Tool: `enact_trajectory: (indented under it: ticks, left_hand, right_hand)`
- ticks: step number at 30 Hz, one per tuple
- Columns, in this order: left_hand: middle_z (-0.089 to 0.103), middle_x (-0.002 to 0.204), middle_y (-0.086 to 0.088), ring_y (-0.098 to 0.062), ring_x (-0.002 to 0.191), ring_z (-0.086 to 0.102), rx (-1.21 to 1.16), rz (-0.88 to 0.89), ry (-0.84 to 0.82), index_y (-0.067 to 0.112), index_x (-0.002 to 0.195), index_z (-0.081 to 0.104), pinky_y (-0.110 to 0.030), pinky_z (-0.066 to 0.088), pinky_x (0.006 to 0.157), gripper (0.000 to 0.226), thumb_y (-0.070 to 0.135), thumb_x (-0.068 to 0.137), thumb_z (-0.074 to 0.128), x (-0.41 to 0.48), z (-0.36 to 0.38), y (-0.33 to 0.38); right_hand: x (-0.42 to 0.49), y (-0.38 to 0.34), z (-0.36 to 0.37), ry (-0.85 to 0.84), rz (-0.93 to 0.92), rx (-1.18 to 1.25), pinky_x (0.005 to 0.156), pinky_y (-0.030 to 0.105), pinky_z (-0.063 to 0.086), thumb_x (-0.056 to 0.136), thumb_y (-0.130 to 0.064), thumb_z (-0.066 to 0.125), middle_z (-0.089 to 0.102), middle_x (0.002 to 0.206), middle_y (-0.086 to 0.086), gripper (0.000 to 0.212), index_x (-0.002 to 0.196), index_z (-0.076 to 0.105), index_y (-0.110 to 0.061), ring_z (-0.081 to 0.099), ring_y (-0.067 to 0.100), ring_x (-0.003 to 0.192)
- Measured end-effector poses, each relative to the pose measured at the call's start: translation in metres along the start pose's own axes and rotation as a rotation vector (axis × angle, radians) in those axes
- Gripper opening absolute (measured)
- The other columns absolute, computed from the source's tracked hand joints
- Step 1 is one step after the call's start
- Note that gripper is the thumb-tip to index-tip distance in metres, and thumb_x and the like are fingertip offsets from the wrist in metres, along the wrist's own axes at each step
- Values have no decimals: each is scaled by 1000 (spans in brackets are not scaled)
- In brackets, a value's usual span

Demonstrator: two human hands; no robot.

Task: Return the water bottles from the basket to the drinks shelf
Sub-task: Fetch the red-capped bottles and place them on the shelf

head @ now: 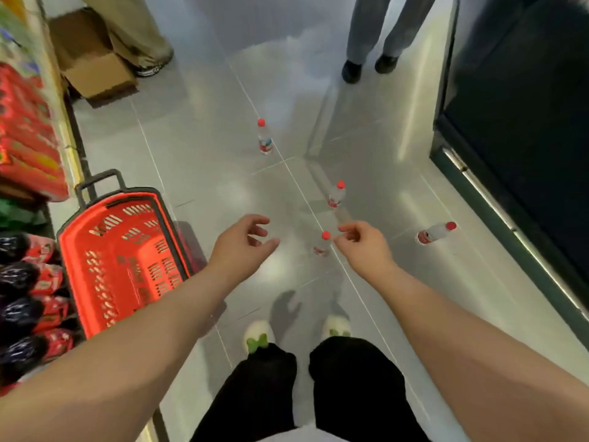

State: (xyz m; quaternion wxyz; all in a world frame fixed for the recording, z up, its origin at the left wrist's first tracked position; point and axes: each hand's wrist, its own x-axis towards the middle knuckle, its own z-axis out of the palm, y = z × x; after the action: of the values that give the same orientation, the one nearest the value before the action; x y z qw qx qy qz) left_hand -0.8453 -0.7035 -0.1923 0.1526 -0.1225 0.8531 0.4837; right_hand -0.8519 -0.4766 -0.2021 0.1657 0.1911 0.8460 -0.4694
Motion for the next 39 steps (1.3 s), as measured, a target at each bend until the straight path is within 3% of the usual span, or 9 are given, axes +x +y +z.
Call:
enact_trajectory:
  ticks: [4,11,17,21,25,29,34,36,39]
  left_hand:
    - [62,96,14,-9,76,63,9,-36,-69,40,106,56,-17,44,56,33,33,79,74,72,46,-35]
    - [62,94,10,-16,77,63,14,-81,-109,38,104,58,-19,46,68,33,27,79,76,201,159,-147]
    - [61,96,9,-18,81,63,62,-81,-147,33,107,58,-19,46,69,34,27,79,76,277,237,-244]
    - [61,99,7,-15,79,62,96,-60,-177,31,109,58,-18,46,65,36,28,78,76,304,273,-279]
    - [61,100,7,-8,72,59,108,-50,-198,32,110,58,-15,44,59,38,26,77,77,320,290,-299]
    - [60,111,4,-9,76,58,153,-23,-299,32,119,56,-20,46,70,57,27,70,84,329,301,-299]
    - [47,136,3,-13,116,48,230,-4,-461,31,144,37,-27,39,93,107,36,53,93,339,322,-283]
    - [54,131,3,-17,119,52,255,24,-483,28,140,41,-29,42,95,102,33,52,93,343,329,-280]
    - [65,107,6,-19,100,64,234,31,-433,27,125,52,-30,49,85,78,23,57,90,347,335,-275]
  right_hand:
    - [74,44,17,25,70,-7,46,2,36,86,-14,61,53,77,-8,23,109,59,-10,53,-3,55]
    - [232,158,88,-104,99,-178,47,15,35,81,-25,67,54,102,-3,41,120,55,-21,52,10,76]
    - [325,256,147,-246,-14,-340,78,20,37,77,-22,71,54,121,6,48,123,56,-23,48,13,85]
    - [349,295,168,-351,-89,-472,76,19,34,69,-26,79,46,114,-2,57,121,56,-25,48,13,89]
    - [361,309,172,-300,-249,-472,68,15,28,71,-13,72,54,104,6,38,108,64,-15,54,22,96]
    - [371,300,153,-160,-214,-358,68,21,35,71,-18,73,60,96,2,28,98,67,-15,52,15,86]
    - [378,283,126,-88,-74,51,51,15,41,66,-20,80,52,58,-12,18,69,63,-25,46,2,49]
    - [380,280,118,-76,-35,220,48,21,43,65,-17,81,52,50,-12,16,69,67,-23,47,6,44]
    - [382,283,112,-11,10,413,45,22,41,67,-19,81,50,50,-5,13,70,68,-18,44,14,42]
